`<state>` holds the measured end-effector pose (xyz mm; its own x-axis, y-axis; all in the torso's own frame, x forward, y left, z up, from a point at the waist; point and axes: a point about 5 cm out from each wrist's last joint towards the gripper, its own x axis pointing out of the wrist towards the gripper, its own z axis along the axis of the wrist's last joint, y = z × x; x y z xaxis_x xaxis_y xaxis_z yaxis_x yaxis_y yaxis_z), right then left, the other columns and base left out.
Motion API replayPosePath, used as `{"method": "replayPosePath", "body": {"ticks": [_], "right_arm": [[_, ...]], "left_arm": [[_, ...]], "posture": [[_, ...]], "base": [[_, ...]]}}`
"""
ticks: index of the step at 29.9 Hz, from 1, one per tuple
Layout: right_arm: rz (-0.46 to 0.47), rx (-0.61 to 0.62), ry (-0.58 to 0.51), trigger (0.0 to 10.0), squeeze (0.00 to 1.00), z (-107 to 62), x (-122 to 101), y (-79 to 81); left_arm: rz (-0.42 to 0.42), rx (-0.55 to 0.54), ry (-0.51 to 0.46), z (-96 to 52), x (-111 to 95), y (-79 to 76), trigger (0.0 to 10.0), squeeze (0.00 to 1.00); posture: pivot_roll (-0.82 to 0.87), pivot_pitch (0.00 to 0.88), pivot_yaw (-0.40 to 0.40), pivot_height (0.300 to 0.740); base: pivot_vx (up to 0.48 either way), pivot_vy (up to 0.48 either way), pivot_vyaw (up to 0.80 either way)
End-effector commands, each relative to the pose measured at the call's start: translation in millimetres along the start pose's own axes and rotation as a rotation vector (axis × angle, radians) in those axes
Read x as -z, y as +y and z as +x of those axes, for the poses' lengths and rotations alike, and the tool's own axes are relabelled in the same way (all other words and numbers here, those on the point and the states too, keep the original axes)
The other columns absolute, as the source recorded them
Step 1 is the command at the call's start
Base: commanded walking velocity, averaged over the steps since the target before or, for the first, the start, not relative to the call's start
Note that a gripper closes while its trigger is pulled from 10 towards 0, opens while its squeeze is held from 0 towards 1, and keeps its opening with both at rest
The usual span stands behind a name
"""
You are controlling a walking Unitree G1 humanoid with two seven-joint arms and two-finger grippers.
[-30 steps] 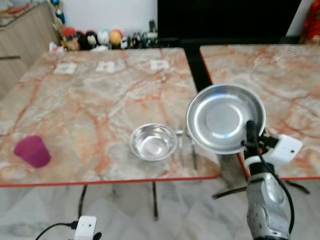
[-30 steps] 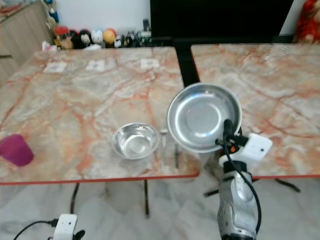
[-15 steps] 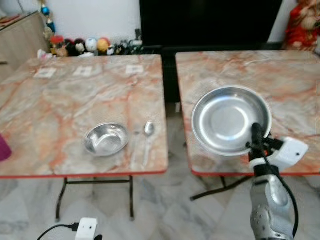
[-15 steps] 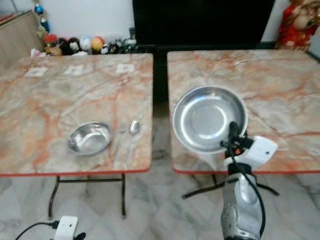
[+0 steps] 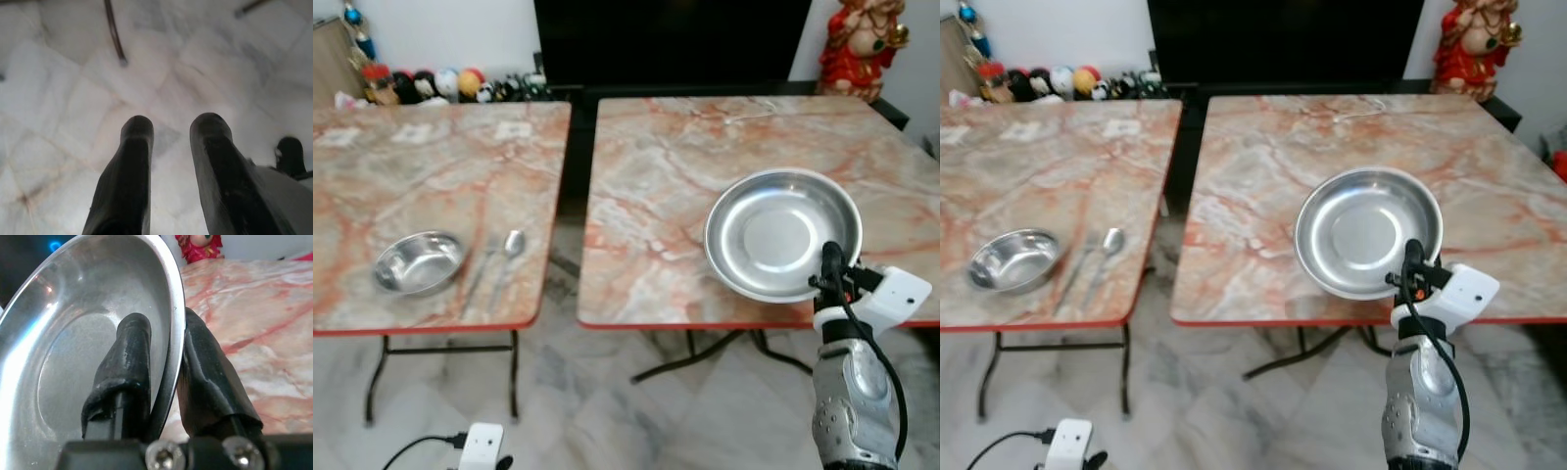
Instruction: Setting the table
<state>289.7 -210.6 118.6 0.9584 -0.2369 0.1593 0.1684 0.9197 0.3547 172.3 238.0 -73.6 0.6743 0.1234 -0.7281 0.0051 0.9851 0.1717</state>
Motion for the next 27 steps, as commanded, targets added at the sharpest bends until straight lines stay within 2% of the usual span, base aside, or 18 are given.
{"method": "replayPosePath", "body": {"ticks": [1, 5, 9, 12, 15, 20, 24, 27], "right_arm": [[0.0, -0.008, -0.028, 10.0, 0.0, 3.6, -6.5, 1.8], [0.002, 0.0, -0.028, 10.0, 0.0, 3.5, -6.1, 1.8], [0.002, 0.022, -0.027, 10.0, 0.0, 2.9, -5.7, -1.4], [0.002, 0.031, -0.028, 10.0, 0.0, 2.5, -5.8, -2.5], [-0.002, 0.094, -0.009, 10.0, 0.0, 0.4, -0.3, -10.3], [-0.001, 0.164, 0.0, 10.0, 0.0, 0.8, 1.4, -17.2], [0.001, 0.169, 0.007, 10.0, 0.0, 1.4, 1.9, -17.5], [-0.02, 0.156, 0.004, 10.0, 0.0, 4.2, 1.9, -13.2]], "left_arm": [[0.006, -0.002, 0.006, 0.2, -0.3, 1.9, 10.0, 0.0], [0.004, -0.001, 0.012, 0.7, -0.6, 0.8, 10.0, 0.0], [0.001, 0.016, 0.011, 7.4, -12.8, -23.3, 10.0, 0.0], [0.001, 0.017, 0.01, 7.5, -13.3, -24.2, 10.0, 0.0], [-0.008, 0.02, 0.055, 5.0, -2.6, -21.1, 10.0, 0.0], [-0.011, 0.016, 0.064, 4.0, 0.4, -19.8, 10.0, 0.0], [-0.011, 0.013, 0.064, 4.2, 0.1, -20.1, 10.0, 0.0], [-0.013, 0.013, 0.063, 4.1, 0.3, -20.1, 10.0, 0.0]], "posture": [[-0.13, 0.046, 0.019, 0.74], [-0.13, 0.054, 0.022, 0.74], [-0.13, 0.061, 0.025, 0.74], [-0.13, 0.067, 0.026, 0.74], [-0.13, 0.075, 0.029, 0.74], [-0.13, 0.082, 0.032, 0.74], [-0.13, 0.082, 0.032, 0.74], [-0.13, 0.081, 0.03, 0.74]], "base": [[0.0, -0.311, 0.0], [0.0, 0.0, 0.0], [0.0, 0.0, 0.0], [0.0, 0.0, 0.0], [0.0, 0.0, 0.0], [0.0, 0.0, 0.0], [0.0, 0.0, 0.0], [0.0, 0.0, -0.75]]}}
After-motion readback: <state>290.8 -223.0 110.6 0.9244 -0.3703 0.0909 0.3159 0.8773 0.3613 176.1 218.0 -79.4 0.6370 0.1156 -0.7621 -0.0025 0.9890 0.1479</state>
